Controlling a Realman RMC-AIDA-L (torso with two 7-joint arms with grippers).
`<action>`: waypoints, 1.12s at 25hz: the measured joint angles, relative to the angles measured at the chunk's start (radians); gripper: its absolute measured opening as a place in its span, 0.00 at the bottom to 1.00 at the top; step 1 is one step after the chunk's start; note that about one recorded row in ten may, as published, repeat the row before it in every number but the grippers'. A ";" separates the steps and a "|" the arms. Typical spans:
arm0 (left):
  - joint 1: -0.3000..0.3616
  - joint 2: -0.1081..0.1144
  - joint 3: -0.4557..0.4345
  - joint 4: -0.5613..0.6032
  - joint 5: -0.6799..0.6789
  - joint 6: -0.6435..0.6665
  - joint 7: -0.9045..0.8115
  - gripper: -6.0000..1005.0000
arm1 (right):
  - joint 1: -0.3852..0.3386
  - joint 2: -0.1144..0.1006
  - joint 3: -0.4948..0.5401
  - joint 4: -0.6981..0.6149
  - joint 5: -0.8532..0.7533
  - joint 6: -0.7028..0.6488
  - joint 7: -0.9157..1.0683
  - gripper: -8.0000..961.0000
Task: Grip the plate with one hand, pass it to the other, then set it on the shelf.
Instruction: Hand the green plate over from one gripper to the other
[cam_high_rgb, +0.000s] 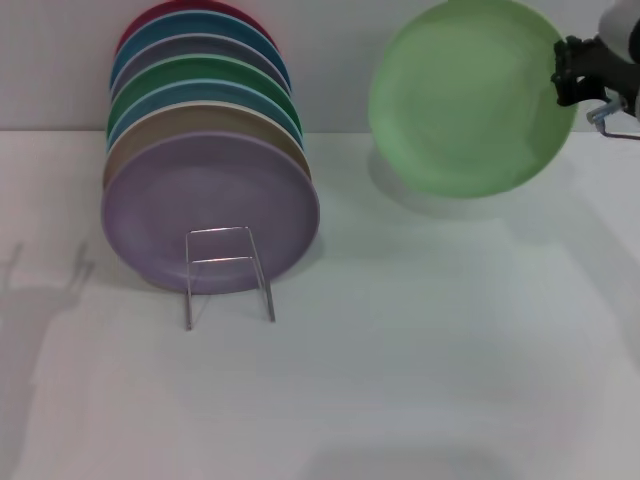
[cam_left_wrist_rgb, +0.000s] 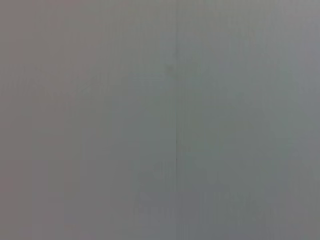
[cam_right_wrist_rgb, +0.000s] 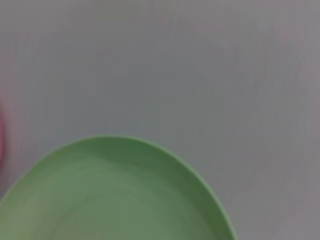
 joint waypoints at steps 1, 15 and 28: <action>0.000 0.000 0.000 0.001 0.000 0.000 0.000 0.81 | -0.027 0.001 -0.034 -0.033 0.005 -0.113 0.001 0.03; 0.043 -0.002 0.046 -0.006 0.001 0.032 -0.010 0.81 | -0.099 0.005 -0.270 -0.435 0.024 -0.890 0.147 0.03; 0.099 -0.006 0.085 -0.076 -0.001 0.088 -0.017 0.81 | -0.191 0.008 -0.485 -0.710 0.121 -1.440 0.228 0.03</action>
